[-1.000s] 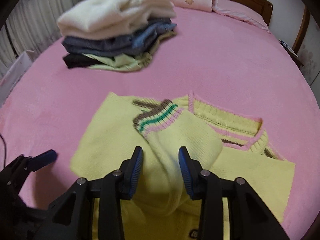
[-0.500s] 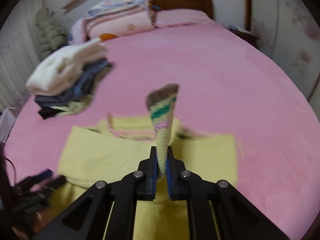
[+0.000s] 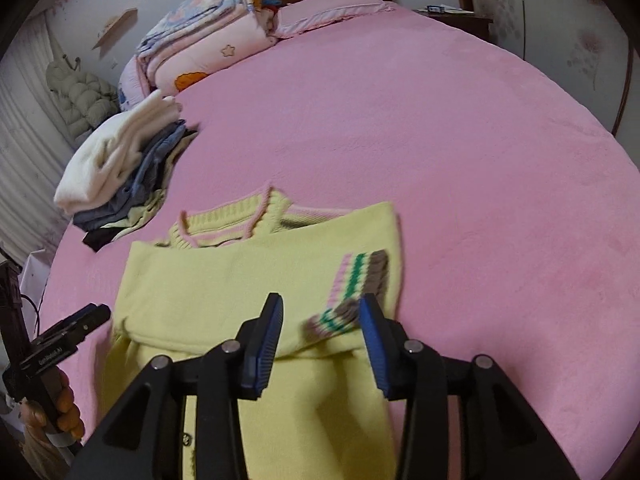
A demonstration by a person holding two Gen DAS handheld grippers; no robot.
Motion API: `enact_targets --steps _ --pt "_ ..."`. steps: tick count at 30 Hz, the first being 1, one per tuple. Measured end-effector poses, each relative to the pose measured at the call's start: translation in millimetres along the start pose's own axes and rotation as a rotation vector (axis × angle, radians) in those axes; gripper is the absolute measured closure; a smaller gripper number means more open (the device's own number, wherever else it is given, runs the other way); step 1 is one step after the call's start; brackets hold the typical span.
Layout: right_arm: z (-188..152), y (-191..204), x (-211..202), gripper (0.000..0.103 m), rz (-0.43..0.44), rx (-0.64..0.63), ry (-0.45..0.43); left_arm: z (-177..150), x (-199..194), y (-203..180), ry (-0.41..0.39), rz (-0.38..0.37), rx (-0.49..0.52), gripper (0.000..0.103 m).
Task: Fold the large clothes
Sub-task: 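Grasp the folded sleeve cuff with the right gripper and straighten it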
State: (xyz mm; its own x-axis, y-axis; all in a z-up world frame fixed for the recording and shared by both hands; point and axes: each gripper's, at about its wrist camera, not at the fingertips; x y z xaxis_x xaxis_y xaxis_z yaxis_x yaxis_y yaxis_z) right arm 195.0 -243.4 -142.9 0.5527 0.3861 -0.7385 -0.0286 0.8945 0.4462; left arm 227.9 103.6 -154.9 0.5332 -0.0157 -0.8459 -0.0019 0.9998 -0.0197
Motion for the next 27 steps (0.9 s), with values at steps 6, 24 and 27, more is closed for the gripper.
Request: enact_targets --steps 6,24,27 --pt "10 -18 17 0.063 -0.023 0.019 0.023 23 41 -15 0.056 0.01 0.026 0.028" --pt "36 -2 35 0.093 -0.064 -0.111 -0.061 24 55 -10 -0.005 -0.019 -0.125 0.087" --pt "32 -8 61 0.091 -0.111 -0.109 0.03 18 67 -4 0.035 -0.009 -0.134 0.079"
Point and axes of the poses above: each gripper's, at about its wrist camera, not at the fingertips, and x roughly the way its jaws point, y to its left, z to its top, and after that the axes turned 12 degrees about z, right-handed
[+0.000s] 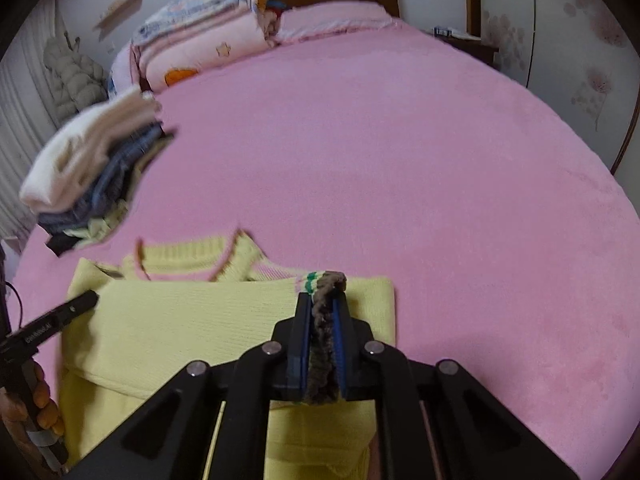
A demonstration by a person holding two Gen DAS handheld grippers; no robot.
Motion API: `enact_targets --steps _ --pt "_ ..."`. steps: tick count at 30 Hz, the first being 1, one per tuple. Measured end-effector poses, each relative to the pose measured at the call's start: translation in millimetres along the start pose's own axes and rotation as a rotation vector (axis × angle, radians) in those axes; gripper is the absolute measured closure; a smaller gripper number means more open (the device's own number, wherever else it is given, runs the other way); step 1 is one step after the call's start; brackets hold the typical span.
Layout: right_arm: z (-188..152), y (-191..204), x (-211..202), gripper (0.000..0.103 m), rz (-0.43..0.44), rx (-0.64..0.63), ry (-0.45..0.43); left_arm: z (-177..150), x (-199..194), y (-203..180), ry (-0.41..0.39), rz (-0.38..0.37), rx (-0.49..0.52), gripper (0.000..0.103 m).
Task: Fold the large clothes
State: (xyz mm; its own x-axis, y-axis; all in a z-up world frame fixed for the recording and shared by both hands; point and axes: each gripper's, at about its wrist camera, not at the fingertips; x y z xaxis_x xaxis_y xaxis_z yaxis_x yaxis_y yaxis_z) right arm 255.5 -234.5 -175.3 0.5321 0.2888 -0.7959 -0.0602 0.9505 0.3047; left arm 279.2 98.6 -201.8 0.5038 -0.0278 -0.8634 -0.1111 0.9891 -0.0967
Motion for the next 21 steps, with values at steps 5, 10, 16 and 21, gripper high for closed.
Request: enact_targets --steps 5,10,16,21 --pt "-6 0 -9 0.077 -0.021 0.028 0.021 5 -13 9 0.036 0.03 -0.004 0.036" --pt "-13 11 -56 0.076 0.023 0.022 -0.053 5 -63 14 -0.006 0.033 0.017 0.031" --pt "-26 32 -120 0.076 0.058 -0.03 -0.137 -8 -138 5 -0.092 0.067 0.087 0.019" --pt "-46 44 -174 0.076 0.101 -0.039 -0.186 -19 -194 -1 -0.139 0.064 0.111 0.016"
Point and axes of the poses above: each gripper's, at about its wrist camera, not at the fingertips, and x roughly the way its jaws point, y to its left, z to its top, and after that the axes turned 12 degrees about z, right-handed
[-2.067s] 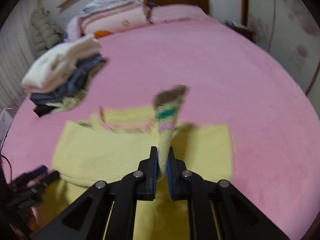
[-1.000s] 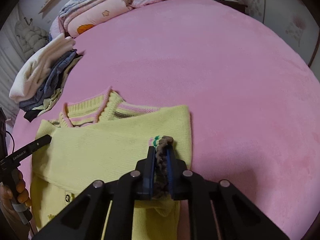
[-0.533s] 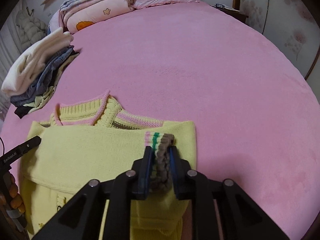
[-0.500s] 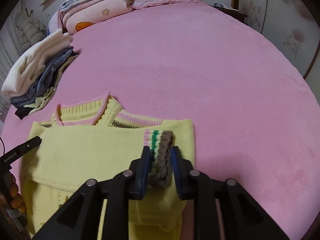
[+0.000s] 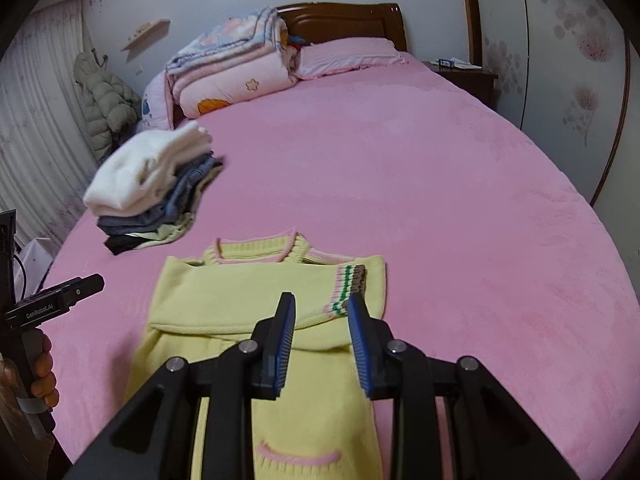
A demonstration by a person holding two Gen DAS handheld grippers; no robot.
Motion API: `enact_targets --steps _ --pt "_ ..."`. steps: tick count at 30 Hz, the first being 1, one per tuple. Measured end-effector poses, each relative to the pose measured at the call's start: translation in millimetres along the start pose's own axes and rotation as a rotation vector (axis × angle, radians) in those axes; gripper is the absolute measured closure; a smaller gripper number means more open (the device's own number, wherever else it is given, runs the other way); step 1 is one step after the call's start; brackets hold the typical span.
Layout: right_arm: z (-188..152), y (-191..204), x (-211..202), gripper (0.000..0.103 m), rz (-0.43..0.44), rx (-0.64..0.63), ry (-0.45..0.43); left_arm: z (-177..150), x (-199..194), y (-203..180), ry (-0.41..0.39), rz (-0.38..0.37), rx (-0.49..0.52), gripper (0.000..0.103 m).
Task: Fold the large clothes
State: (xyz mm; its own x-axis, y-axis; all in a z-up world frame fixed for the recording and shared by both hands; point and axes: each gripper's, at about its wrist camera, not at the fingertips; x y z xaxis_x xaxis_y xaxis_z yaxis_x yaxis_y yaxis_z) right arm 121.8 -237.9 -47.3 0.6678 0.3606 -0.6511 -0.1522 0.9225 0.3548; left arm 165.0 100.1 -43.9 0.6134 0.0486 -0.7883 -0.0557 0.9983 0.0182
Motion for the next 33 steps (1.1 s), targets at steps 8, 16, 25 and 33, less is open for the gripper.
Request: enact_targets --steps 8,16,25,33 --pt "-21 29 -61 0.067 0.017 -0.031 -0.058 -32 -71 -14 -0.041 0.047 0.015 0.014" --pt "-56 42 -90 0.065 0.015 -0.06 -0.05 -75 -97 -22 -0.037 0.042 0.037 0.014" --pt "-99 28 -86 0.065 -0.023 -0.029 0.012 -137 -78 -18 0.056 0.058 0.025 0.014" --pt "-143 -2 -62 0.065 -0.06 0.071 0.099 -184 -31 -5 0.197 0.082 0.007 0.014"
Point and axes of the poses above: each gripper's, at about its wrist camera, not at the fingertips, and x roughly the way its jaws point, y to its left, z to its top, and after that the axes turned 12 degrees about z, right-handed
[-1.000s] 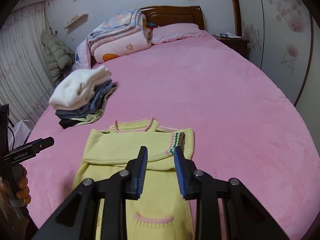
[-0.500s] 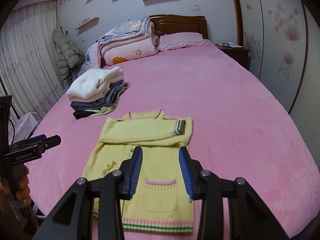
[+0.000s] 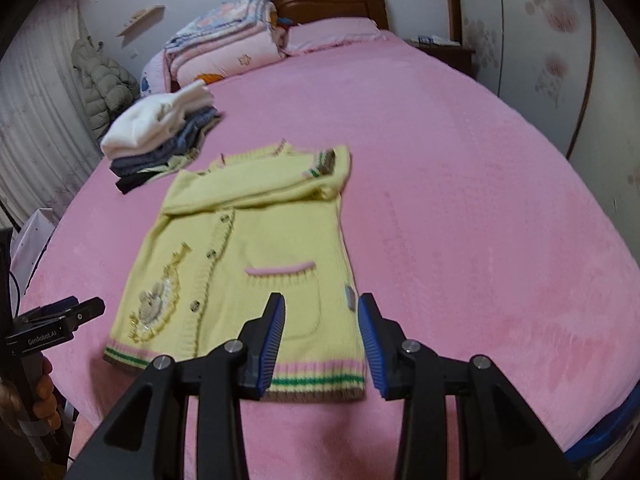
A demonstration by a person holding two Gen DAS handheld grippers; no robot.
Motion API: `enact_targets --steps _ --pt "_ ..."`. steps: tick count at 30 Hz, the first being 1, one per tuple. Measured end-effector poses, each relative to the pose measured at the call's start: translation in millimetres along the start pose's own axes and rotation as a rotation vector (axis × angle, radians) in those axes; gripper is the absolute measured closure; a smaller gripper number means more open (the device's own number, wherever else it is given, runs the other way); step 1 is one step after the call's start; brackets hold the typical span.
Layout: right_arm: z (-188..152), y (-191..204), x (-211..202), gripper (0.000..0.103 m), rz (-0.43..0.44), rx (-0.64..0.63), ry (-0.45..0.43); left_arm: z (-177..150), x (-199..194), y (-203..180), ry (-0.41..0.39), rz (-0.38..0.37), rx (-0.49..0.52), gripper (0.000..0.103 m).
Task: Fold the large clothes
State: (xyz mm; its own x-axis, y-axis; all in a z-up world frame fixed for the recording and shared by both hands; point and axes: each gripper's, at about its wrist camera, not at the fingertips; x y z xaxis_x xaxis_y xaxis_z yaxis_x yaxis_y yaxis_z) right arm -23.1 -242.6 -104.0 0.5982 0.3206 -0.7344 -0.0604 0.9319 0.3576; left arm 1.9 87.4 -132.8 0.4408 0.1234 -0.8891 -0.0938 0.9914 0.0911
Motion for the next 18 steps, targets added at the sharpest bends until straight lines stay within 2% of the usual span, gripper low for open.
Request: enact_targets --steps 3,8,18 --pt "-15 -12 16 0.065 -0.011 0.046 0.044 -8 18 3 0.046 -0.011 -0.011 0.014" --pt "-34 -23 34 0.065 -0.032 0.073 0.099 -22 41 8 0.107 -0.071 -0.045 0.014" --pt "-39 -32 46 0.065 -0.012 0.087 0.113 -31 49 8 0.085 -0.102 -0.048 0.014"
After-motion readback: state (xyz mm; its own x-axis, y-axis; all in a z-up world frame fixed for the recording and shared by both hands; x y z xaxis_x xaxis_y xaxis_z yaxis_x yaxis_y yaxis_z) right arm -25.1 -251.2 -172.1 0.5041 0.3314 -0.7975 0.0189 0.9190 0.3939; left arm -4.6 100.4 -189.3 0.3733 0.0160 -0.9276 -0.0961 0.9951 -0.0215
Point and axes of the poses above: each gripper's, at about its wrist camera, not at the fingertips, and x roughly the way its jaws point, y to its left, z to its top, and after that the axes turned 12 degrees about z, right-handed
